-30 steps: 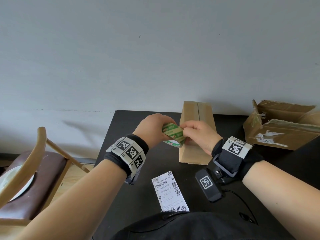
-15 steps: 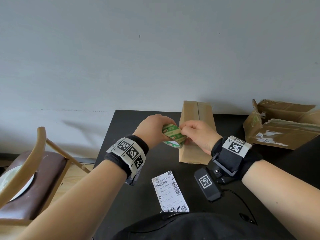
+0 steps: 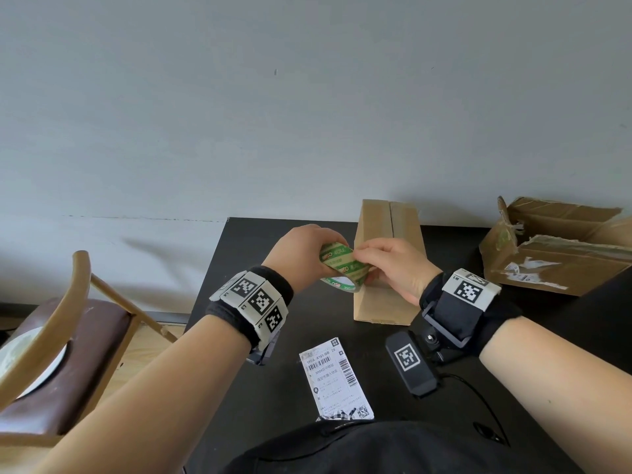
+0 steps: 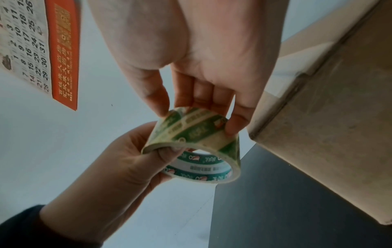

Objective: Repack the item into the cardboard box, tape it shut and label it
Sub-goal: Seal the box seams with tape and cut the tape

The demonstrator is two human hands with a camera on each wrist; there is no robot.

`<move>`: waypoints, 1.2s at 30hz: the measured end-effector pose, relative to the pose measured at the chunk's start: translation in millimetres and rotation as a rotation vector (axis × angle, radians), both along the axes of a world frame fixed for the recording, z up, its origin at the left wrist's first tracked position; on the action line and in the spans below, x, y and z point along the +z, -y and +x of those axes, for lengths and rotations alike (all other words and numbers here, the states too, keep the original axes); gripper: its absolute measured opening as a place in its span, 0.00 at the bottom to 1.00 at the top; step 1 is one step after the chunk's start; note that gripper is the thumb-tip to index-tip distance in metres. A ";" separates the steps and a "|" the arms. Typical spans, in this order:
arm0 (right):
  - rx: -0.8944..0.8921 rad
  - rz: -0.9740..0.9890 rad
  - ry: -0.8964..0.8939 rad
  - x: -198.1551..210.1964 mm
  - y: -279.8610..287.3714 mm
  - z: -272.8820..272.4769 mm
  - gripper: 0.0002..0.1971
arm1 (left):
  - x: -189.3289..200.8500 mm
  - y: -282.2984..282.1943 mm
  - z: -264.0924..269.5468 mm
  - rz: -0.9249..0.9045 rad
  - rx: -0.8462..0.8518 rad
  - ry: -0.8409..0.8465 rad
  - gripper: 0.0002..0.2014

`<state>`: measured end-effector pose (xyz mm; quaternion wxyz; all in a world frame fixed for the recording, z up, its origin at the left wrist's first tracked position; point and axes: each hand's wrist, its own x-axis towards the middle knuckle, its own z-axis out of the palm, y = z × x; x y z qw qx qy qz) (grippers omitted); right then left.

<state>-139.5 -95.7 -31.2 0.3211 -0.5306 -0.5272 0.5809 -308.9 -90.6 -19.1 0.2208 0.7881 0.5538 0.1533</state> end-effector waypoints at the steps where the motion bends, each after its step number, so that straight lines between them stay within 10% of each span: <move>1: 0.001 0.001 0.004 -0.2 0.2 -0.4 0.08 | -0.7 -0.1 -0.9 0.000 0.004 0.005 0.17; 32: 0.056 0.072 0.127 5.4 4.1 -4.3 0.14 | -7.7 -3.2 -6.1 0.026 0.022 0.078 0.17; 36: 0.071 0.118 0.084 9.1 3.9 -1.3 0.14 | -9.7 -5.0 -11.2 0.015 0.069 0.081 0.34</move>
